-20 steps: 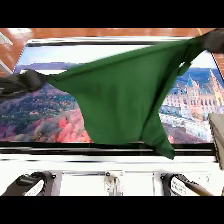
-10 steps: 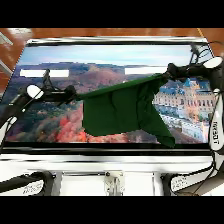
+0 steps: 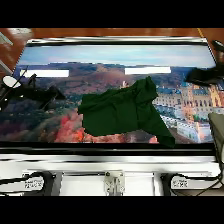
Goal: Fold the shirts.
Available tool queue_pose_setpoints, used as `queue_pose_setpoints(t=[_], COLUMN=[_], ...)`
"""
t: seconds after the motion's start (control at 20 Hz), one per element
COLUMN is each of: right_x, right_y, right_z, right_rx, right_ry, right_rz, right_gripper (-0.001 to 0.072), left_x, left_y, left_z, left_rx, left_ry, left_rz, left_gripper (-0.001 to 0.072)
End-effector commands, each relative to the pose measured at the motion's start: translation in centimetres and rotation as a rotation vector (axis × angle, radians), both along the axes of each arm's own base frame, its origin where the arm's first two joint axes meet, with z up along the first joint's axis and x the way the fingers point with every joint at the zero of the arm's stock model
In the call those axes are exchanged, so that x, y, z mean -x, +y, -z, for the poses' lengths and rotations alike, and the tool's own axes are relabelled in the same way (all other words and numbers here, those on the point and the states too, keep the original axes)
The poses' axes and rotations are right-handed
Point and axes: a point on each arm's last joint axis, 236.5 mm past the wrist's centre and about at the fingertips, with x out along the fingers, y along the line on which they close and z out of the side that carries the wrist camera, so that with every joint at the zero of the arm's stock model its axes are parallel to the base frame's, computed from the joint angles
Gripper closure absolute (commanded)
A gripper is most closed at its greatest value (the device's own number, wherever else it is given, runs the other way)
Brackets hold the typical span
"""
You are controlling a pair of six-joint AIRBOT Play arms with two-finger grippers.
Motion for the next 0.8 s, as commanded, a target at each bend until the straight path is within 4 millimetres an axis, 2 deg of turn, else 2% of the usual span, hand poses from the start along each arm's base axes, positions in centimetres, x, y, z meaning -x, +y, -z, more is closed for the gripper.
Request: queue_pose_setpoints(t=[0.0, 0.1, 0.15, 0.25, 0.45, 0.6, 0.65, 0.7, 0.75], right_x=[9.2, 12.2, 13.2, 13.7, 13.5, 15.5, 16.5, 17.3, 18.0], right_y=[-2.6, -0.6, 0.8, 2.9, 4.3, 4.6, 4.9, 5.3, 5.7], right_z=[2.8, 5.5, 6.6, 7.9, 9.0, 10.9, 11.9, 12.9, 14.0], right_rx=[-0.105, -0.244, -0.307, -0.382, -0.41, -0.358, -0.332, -0.315, -0.297], right_ry=[0.289, 0.402, 0.445, 0.465, 0.466, 0.537, 0.573, 0.601, 0.617], right_rz=[0.126, 0.126, 0.112, 0.09, 0.08, 0.023, -0.007, -0.035, -0.066], right_gripper=[0.0084, 0.0084, 0.0084, 0.0084, 0.0084, 0.0082, 0.0049, 0.0031, 0.0031], left_x=[8.3, 10.7, 11.2, 11.3, 10.4, 9.6, 9.6, 9.8, 9.9], left_y=[0.6, -4.1, -6.4, -9.9, -13.1, -15.6, -16.2, -16.5, -16.6], left_z=[2.9, 5.3, 6.5, 8.4, 10.3, 10.7, 11.0, 11.2, 11.3], left_rx=[0.01, 0.122, 0.17, 0.217, 0.226, 0.287, 0.291, 0.289, 0.288], left_ry=[0.263, 0.271, 0.253, 0.199, 0.156, 0.134, 0.138, 0.144, 0.144], left_rz=[0.144, 0.213, 0.215, 0.185, 0.149, 0.123, 0.118, 0.126, 0.133], left_gripper=[0.0047, 0.0039, 0.0039, 0.004, 0.004, 0.0055, 0.0237, 0.048, 0.0547])
